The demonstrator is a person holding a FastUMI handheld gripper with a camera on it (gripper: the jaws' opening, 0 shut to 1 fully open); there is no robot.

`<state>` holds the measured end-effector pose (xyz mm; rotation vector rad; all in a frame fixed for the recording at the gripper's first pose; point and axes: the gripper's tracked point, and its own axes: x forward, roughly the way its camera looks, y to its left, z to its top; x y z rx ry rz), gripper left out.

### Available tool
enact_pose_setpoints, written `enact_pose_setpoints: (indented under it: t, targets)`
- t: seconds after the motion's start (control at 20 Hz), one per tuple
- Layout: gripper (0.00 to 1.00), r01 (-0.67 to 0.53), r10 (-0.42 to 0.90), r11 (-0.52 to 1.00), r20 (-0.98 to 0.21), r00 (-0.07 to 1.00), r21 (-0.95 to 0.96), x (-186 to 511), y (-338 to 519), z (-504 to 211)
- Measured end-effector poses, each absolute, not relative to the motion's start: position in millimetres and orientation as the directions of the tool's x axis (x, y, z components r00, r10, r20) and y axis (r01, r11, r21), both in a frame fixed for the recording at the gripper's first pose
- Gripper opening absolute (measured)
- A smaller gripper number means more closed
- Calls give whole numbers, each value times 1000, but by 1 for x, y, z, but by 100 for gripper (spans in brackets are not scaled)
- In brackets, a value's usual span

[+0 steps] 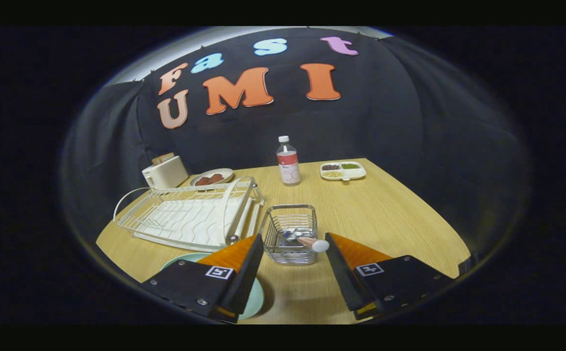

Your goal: Take the plate from the dish rack, then take the spoon from the basket and place it into the plate.

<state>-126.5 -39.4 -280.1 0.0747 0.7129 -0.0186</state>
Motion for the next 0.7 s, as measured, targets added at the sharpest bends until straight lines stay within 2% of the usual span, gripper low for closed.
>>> enact_pose_setpoints:
  t: [0.05, 0.15, 0.3, 0.35, 0.5, 0.7]
  targets:
    - [76, 27, 28, 997, -655, 755, 73, -125, -33, -281]
    - [67, 10, 32, 998, -650, 759, 61, -123, -28, -283]
    - [44, -21, 21, 1000, -652, 758, 8, -123, -26, -287]
    - [40, -17, 2, 1000, -652, 758, -17, -122, -29, -287]
    - [15, 13, -27, 1000, -650, 760, -26, -116, -33, -283]
    - [14, -15, -2, 1000, -640, 768, -22, -105, -31, -261]
